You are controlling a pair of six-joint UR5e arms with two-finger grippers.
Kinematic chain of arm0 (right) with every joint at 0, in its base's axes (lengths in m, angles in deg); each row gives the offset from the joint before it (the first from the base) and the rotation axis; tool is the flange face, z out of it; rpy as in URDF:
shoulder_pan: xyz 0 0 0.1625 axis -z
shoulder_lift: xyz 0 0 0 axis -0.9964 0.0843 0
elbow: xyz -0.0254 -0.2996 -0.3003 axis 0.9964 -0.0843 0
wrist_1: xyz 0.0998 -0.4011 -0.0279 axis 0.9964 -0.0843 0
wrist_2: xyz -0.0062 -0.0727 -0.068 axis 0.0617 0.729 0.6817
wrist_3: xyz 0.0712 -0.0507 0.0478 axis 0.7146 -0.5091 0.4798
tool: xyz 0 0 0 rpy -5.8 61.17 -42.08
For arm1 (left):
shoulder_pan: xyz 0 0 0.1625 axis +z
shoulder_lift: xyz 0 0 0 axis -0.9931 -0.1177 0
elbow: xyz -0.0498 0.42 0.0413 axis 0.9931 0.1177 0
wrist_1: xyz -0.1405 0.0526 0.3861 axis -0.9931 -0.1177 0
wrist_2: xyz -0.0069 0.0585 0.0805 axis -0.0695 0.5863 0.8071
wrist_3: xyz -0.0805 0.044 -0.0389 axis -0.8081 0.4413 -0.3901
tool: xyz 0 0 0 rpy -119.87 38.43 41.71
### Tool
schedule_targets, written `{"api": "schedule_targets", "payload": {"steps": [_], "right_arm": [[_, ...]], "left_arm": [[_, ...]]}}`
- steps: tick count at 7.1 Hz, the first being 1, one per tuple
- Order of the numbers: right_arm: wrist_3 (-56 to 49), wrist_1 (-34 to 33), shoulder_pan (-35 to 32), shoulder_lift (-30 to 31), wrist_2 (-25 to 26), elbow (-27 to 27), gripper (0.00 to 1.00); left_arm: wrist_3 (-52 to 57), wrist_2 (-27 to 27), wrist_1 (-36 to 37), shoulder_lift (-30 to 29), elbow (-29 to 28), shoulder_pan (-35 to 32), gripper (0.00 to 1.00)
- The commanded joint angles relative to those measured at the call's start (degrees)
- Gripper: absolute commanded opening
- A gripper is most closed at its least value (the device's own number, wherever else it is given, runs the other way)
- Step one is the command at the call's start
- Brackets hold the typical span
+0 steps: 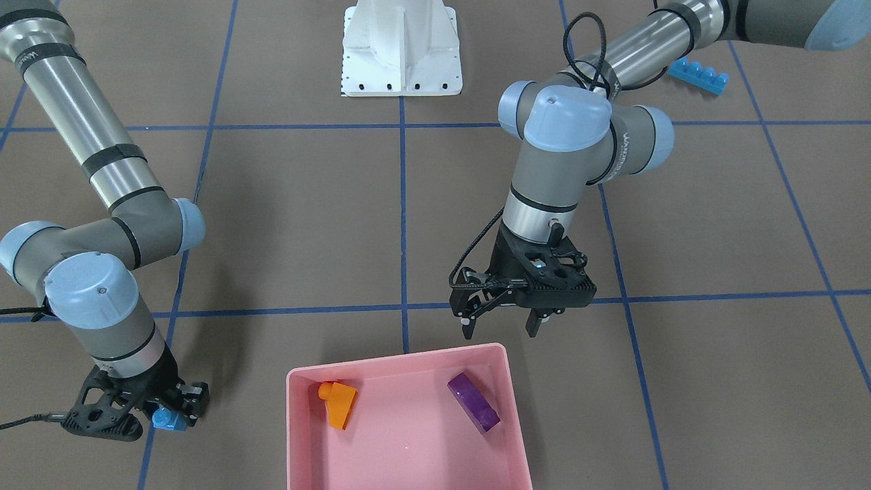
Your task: Put all blocks into box
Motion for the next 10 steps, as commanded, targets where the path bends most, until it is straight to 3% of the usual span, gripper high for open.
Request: {"api": "schedule_targets", "payload": {"steps": [1, 3, 5, 6, 7, 8, 9, 10], "right_arm": [[-0.36, 0.09, -0.39, 0.0, 0.05, 0.57, 0.0], [0.25, 0.0, -2.92, -1.91, -0.13, 3.64, 0.0], [6.1, -0.44, -4.35, -8.14, -0.39, 3.48, 0.0], [10.58, -0.88, -4.0, -12.17, -0.3, 2.17, 0.0], [12.72, -0.88, -2.52, -17.96, 0.13, -3.06, 0.0], [12.91, -0.88, -0.5, -22.1, 3.18, -7.99, 0.0], [12.83, -0.88, 1.35, -22.49, 5.21, -8.12, 0.0], [12.91, -0.97, 2.23, -22.41, 5.41, -8.21, 0.67]], "left_arm": [[-0.08, -0.02, -0.03, 0.08, 0.01, 0.06, 1.0], [0.71, -0.8, 0.06, 0.17, 0.62, -0.12, 1.0], [4.63, -4.75, 0.06, 6.72, 6.91, -0.29, 1.0], [11.98, -5.11, 0.06, 12.24, 11.83, -0.29, 1.0], [15.62, -5.2, -0.03, 16.3, 14.92, -0.64, 1.0], [15.65, -5.12, -0.03, 17.04, 15.65, -0.73, 1.0], [15.65, -5.12, -0.03, 17.05, 15.66, -0.65, 1.0], [15.57, -5.12, -0.03, 17.13, 15.75, -0.64, 1.0]]}}
